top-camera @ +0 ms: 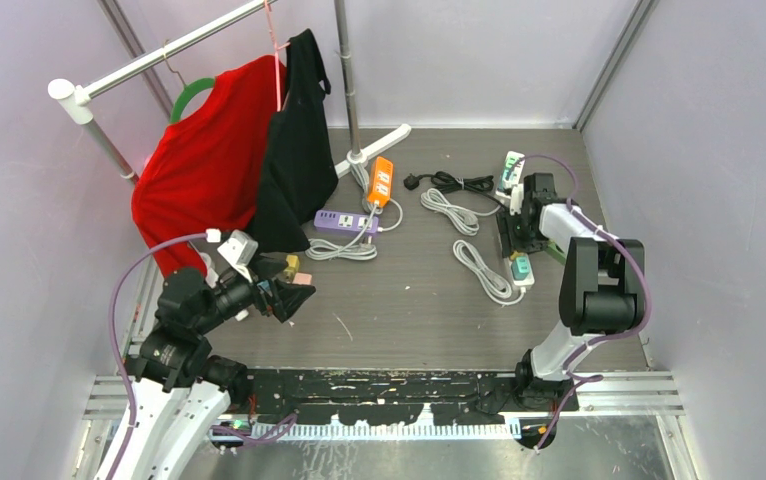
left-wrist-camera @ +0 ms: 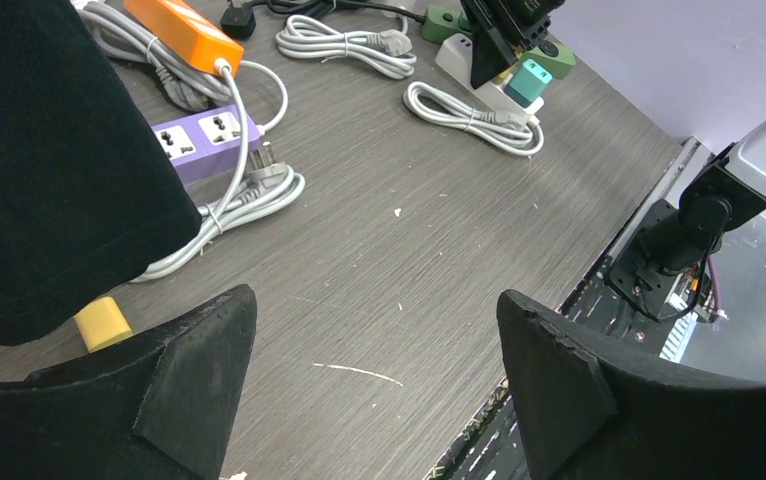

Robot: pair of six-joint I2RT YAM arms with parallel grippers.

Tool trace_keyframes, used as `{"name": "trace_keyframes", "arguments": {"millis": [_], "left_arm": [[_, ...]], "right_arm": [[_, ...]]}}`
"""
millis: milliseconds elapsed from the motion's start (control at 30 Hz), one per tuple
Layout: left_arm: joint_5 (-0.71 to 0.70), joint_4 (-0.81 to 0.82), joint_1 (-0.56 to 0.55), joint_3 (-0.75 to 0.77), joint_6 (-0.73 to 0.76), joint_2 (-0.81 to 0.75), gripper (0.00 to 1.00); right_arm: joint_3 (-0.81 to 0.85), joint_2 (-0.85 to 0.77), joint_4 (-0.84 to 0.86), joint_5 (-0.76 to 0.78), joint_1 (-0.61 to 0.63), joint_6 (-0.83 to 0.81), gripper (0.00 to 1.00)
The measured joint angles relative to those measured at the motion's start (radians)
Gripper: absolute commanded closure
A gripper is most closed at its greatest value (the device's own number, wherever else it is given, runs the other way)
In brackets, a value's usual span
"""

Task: Pull the plug off the socket

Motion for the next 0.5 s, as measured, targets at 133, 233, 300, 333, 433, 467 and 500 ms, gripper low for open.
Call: {"name": "trace_keyframes", "arguments": {"millis": [133, 233, 300, 333, 433, 467, 500], "left_arm": [[0.000, 0.000, -0.003, 0.000, 0.000, 0.005, 0.11], [0.000, 0.000, -0.006, 0.000, 0.000, 0.006, 0.11], [0.000, 0.000, -0.007, 0.000, 0.000, 0.006, 0.11], [0.001, 0.000, -0.007, 0.000, 0.000, 0.006, 0.11], [0.001, 0.000, -0.007, 0.000, 0.000, 0.008, 0.11], [0.001, 0.000, -0.007, 0.000, 0.000, 0.008, 0.11], [0.002, 0.000, -0.008, 0.000, 0.000, 0.010, 0.11]], "right_arm": [[0.007, -0.001, -0.016, -0.035, 0.000, -0.008, 0.91], [0.008, -0.028, -0.052, -0.148, -0.009, -0.023, 0.97], [0.008, -0.071, -0.081, -0.243, -0.023, -0.039, 0.98], [0.009, -0.103, -0.097, -0.300, -0.032, -0.052, 0.99], [0.013, -0.193, -0.123, -0.438, -0.056, -0.084, 0.99], [0.015, -0.222, -0.129, -0.483, -0.062, -0.094, 0.99], [0.018, -0.245, -0.135, -0.522, -0.067, -0.102, 0.99]]}}
